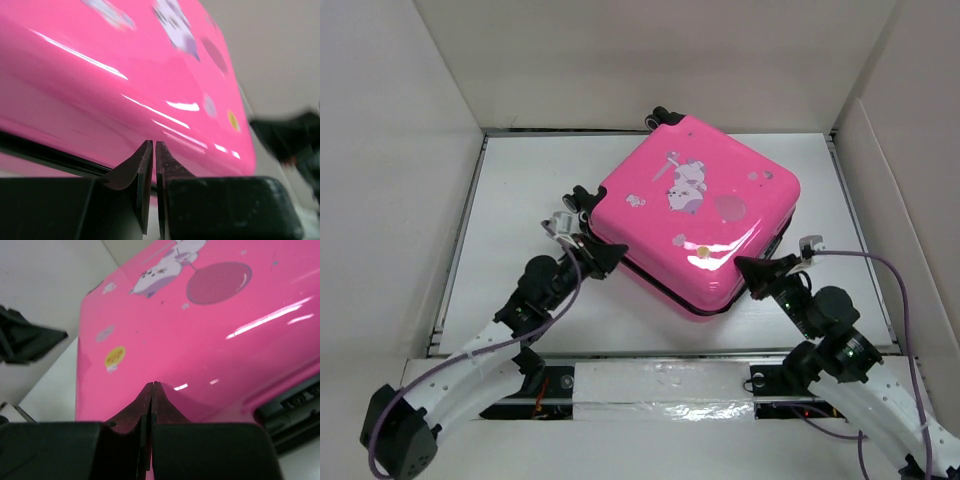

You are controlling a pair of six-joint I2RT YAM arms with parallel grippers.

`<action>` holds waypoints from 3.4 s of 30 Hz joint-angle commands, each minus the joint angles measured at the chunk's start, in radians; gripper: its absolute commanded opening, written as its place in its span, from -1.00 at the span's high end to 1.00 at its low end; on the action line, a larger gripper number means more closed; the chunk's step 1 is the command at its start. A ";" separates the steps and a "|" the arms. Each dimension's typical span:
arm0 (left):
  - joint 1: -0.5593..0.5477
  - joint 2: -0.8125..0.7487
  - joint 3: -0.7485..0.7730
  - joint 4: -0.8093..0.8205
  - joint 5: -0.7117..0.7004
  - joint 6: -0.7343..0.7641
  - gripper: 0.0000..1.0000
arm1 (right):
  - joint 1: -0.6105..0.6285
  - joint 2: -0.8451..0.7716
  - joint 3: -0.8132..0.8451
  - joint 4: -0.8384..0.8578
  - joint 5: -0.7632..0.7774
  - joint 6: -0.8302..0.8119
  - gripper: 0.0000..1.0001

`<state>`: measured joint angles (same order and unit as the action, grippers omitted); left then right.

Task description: Pack the luggage

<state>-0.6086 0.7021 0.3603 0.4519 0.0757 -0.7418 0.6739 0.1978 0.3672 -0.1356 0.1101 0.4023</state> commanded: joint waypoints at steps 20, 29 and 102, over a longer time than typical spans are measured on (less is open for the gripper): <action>-0.490 0.354 -0.133 0.402 -0.094 0.022 0.94 | -0.206 0.193 0.036 0.010 0.211 0.004 1.00; -0.583 0.729 0.000 0.678 0.012 0.022 0.91 | -0.295 -0.098 -0.137 -0.239 0.280 0.265 1.00; -0.352 0.640 0.055 0.504 -0.082 0.021 0.83 | -0.074 0.402 -0.155 0.396 -0.311 -0.128 0.12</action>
<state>-0.9859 1.3602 0.3622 0.8837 0.0525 -0.7345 0.5781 0.6010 0.1654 0.1719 -0.1925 0.2974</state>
